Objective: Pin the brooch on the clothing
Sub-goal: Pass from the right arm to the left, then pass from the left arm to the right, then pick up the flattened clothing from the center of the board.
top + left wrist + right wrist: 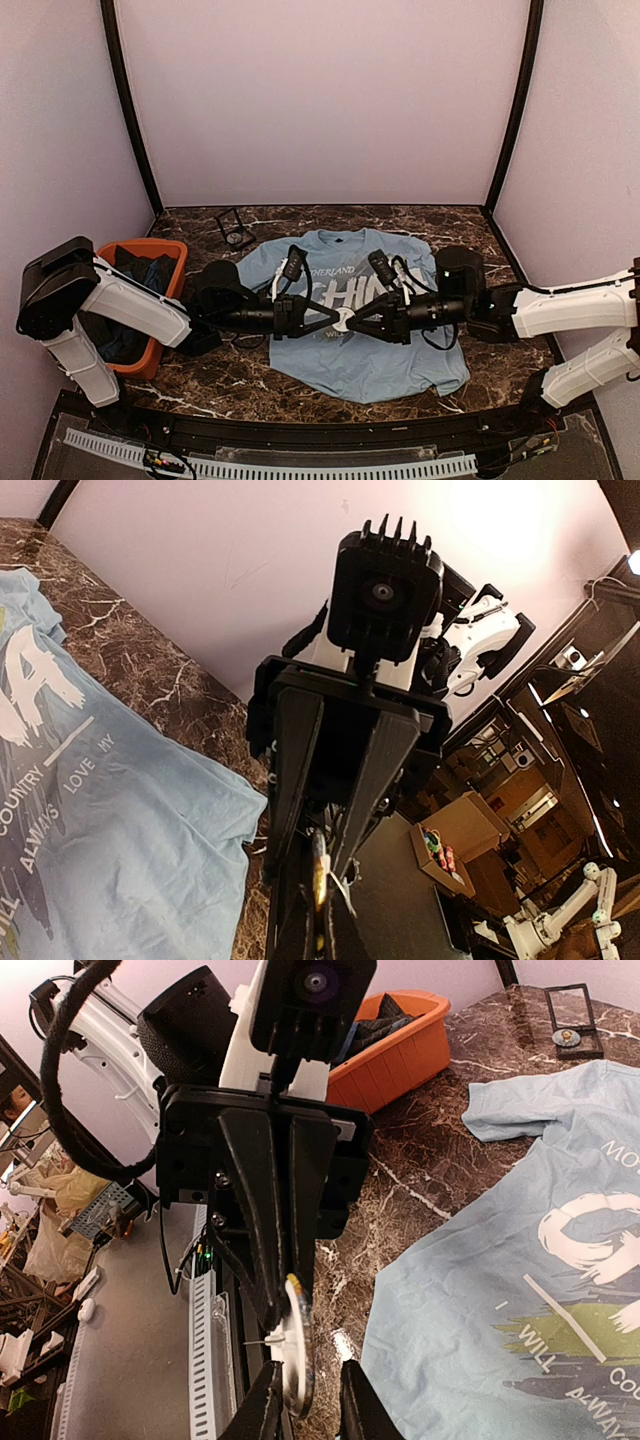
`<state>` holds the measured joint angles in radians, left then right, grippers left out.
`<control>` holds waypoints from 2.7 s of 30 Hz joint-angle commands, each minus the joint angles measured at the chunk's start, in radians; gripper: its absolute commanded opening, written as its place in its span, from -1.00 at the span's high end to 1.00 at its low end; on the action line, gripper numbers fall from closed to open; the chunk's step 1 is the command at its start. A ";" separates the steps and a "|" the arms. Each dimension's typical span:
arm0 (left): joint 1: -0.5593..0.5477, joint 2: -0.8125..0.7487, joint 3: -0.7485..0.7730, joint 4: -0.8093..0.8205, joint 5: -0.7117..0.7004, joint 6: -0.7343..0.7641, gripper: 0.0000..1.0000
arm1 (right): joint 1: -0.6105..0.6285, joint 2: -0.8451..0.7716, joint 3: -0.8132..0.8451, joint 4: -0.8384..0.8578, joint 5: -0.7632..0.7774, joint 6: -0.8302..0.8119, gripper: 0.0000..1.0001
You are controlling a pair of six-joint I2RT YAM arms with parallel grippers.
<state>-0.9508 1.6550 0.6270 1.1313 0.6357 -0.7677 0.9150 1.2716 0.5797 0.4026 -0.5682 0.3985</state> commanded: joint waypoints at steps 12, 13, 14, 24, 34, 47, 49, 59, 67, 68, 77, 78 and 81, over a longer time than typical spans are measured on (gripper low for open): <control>0.004 -0.012 -0.003 0.032 0.012 -0.010 0.99 | -0.007 0.008 0.065 0.008 -0.024 -0.015 0.85; 0.003 -0.013 -0.002 0.032 0.010 -0.010 0.98 | -0.007 0.009 0.065 0.007 -0.025 -0.015 0.83; 0.004 -0.014 -0.001 0.031 0.009 -0.010 0.98 | -0.007 0.009 0.065 0.005 -0.025 -0.015 0.79; 0.004 -0.016 -0.005 0.040 0.000 -0.013 0.99 | -0.007 -0.001 0.040 0.002 -0.013 -0.018 0.66; 0.003 -0.018 -0.010 0.050 -0.007 -0.017 0.99 | -0.008 -0.002 0.013 0.020 -0.006 -0.014 0.71; 0.003 -0.004 -0.010 0.072 0.001 -0.027 0.98 | -0.008 -0.001 0.012 0.033 -0.002 -0.006 0.78; 0.003 0.000 -0.012 0.075 0.004 -0.028 0.99 | -0.009 0.000 0.018 0.035 -0.005 -0.007 0.85; 0.053 -0.049 -0.048 0.073 -0.003 -0.029 0.16 | -0.019 -0.007 0.046 -0.052 0.096 -0.014 1.00; 0.259 -0.324 0.107 -0.670 -0.125 0.300 -0.85 | -0.040 -0.032 0.196 -0.288 0.277 -0.089 1.00; 0.260 -0.356 0.172 -0.840 -0.169 0.388 -0.90 | -0.043 -0.023 0.223 -0.317 0.288 -0.104 1.00; 0.270 -0.310 0.408 -1.195 -0.564 0.792 -0.98 | -0.115 0.085 0.424 -0.462 0.355 -0.090 1.00; 0.270 -0.280 0.421 -1.196 -0.586 0.849 -0.98 | -0.125 0.091 0.435 -0.466 0.346 -0.084 1.00; 0.271 -0.216 0.443 -1.190 -0.621 0.931 -0.98 | -0.145 0.104 0.462 -0.482 0.340 -0.072 1.00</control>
<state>-0.6849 1.3537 1.0458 0.0753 0.1390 -0.0544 0.7963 1.3552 0.9943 -0.0223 -0.2329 0.3130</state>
